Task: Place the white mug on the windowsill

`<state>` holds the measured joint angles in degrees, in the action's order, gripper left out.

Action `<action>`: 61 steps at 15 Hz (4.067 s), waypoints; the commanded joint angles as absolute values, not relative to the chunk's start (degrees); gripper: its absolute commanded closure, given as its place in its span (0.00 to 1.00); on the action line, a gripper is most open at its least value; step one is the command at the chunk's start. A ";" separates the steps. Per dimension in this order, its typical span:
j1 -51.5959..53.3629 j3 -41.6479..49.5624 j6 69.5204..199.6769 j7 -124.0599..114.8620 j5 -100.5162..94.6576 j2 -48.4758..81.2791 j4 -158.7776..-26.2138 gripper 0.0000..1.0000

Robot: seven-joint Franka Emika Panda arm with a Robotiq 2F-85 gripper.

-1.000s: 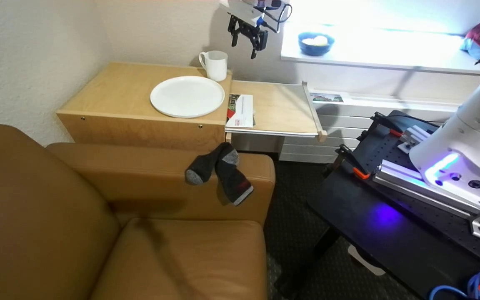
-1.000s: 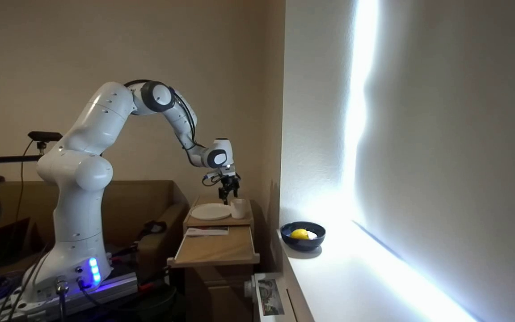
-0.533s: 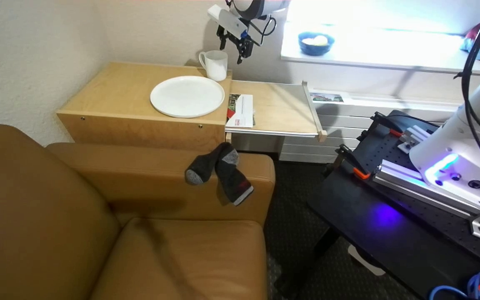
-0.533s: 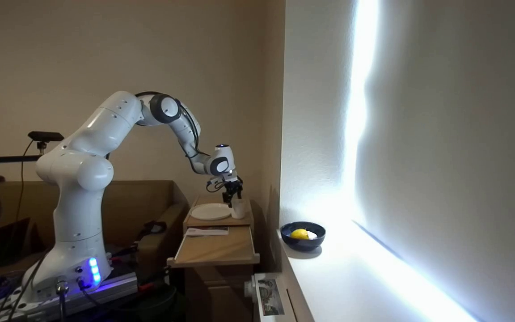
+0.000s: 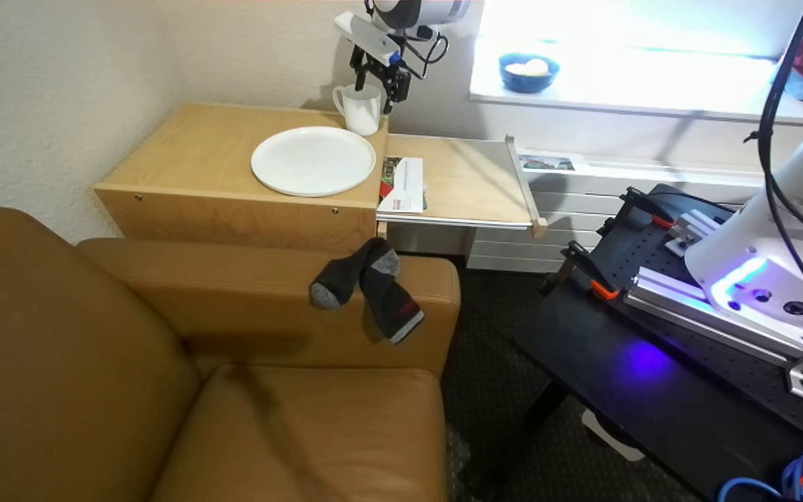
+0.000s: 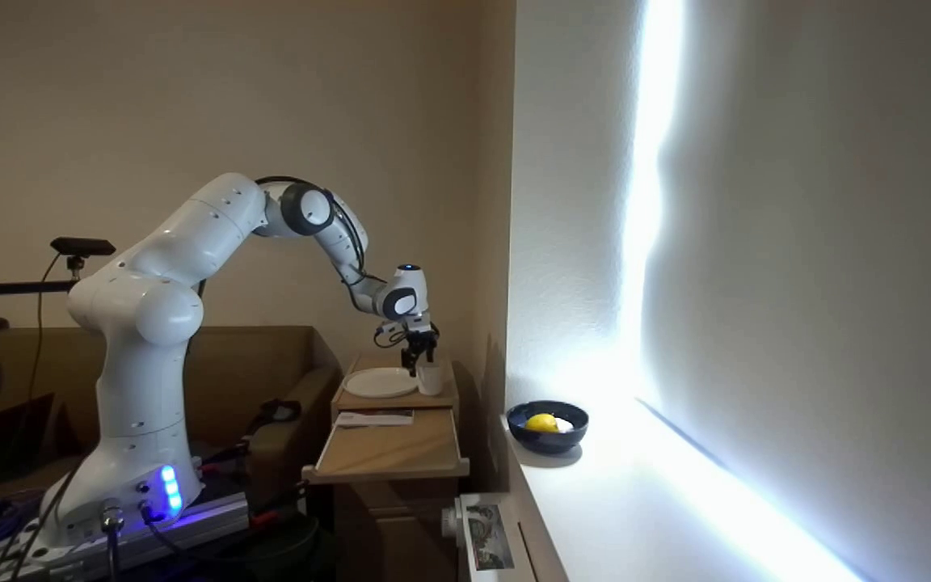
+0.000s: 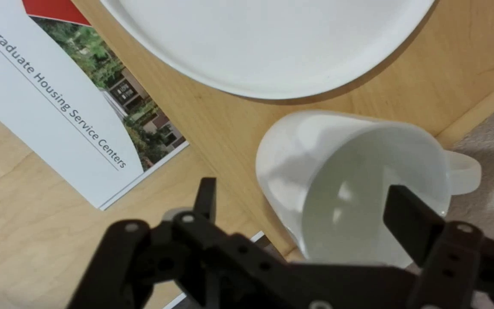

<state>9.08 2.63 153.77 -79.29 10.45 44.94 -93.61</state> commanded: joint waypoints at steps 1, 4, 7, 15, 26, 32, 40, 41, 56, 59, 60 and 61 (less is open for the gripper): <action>8.34 2.59 147.80 -78.85 11.23 46.99 -90.17 0.00; 8.25 2.73 144.76 -78.85 10.86 47.96 -88.81 0.25; 8.07 2.69 143.27 -78.92 10.99 48.76 -87.58 0.40; 8.04 2.90 142.59 -79.15 10.89 49.94 -85.97 0.95; 7.37 5.79 140.20 -79.42 9.47 38.24 -94.17 0.99; 1.49 3.36 127.51 -71.08 14.74 21.60 -108.55 0.99; -4.60 11.89 124.68 -81.69 12.60 4.29 -130.30 0.99; -6.07 13.18 124.74 -82.70 12.11 2.87 -132.49 0.99; -16.06 18.54 129.59 -90.05 17.85 13.79 -124.32 0.99; -19.09 20.94 129.89 -93.11 19.95 20.27 -115.64 0.99; -20.49 21.78 129.58 -93.78 20.81 22.22 -112.78 0.99; -21.71 22.51 129.58 -94.99 21.52 23.91 -110.40 0.99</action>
<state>-18.10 21.19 130.49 -92.69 18.75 18.03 -118.74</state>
